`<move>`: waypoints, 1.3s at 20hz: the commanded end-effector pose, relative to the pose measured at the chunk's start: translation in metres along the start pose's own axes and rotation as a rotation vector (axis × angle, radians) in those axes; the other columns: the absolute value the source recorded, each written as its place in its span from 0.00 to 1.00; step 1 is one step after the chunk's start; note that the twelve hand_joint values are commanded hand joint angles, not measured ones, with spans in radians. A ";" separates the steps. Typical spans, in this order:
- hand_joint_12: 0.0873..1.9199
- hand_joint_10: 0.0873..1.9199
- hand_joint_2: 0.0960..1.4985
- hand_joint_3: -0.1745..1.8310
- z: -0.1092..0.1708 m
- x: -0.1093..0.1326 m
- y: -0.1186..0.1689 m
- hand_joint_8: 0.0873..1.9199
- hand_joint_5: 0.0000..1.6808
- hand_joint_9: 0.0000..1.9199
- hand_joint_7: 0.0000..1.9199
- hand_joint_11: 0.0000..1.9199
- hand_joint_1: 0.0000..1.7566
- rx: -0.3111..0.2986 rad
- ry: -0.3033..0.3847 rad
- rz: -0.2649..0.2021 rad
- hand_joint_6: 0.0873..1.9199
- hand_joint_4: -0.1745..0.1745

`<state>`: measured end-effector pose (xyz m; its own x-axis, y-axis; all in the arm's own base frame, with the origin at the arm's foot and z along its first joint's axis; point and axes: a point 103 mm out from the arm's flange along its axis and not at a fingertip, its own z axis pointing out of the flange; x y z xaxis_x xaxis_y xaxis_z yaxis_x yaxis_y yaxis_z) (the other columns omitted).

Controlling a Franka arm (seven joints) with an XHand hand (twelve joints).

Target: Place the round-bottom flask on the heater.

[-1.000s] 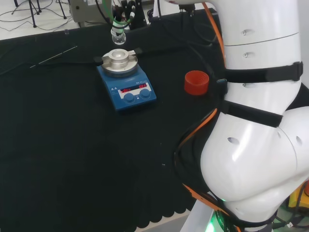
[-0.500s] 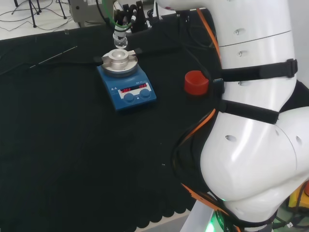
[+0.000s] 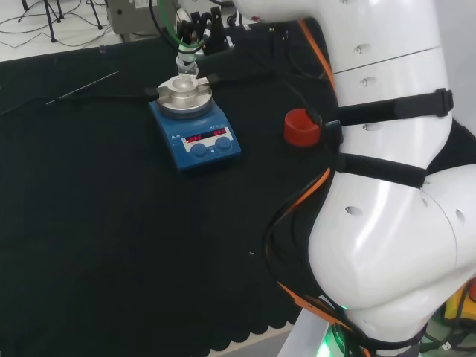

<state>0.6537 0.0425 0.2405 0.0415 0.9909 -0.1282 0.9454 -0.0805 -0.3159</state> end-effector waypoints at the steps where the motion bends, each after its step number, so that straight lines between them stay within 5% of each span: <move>1: 0.68 0.28 0.44 0.49 0.006 0.005 0.006 0.27 0.60 0.24 0.18 0.06 0.59 0.013 -0.007 0.000 0.60 1.00; 7: 0.68 0.28 0.44 0.49 0.007 0.010 0.013 0.27 0.60 0.24 0.18 0.06 0.59 0.013 -0.014 -0.005 0.60 1.00; 9: 0.68 0.28 0.44 0.49 0.007 -0.008 0.012 0.27 0.60 0.24 0.18 0.06 0.59 -0.001 0.054 -0.005 0.60 1.00; 15: 0.68 0.28 0.44 0.49 0.009 -0.023 0.015 0.27 0.60 0.24 0.18 0.06 0.59 0.012 0.019 -0.012 0.60 1.00; 17: 0.68 0.28 0.44 0.49 0.009 0.014 0.022 0.27 0.60 0.24 0.18 0.06 0.59 0.020 -0.005 -0.001 0.60 1.00; 26: 0.68 0.28 0.44 0.49 0.010 0.013 0.026 0.27 0.60 0.24 0.18 0.06 0.59 0.027 -0.010 -0.010 0.60 1.00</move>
<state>0.6686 0.0452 0.2197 0.0348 0.9914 -0.1260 0.9359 -0.0766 -0.3438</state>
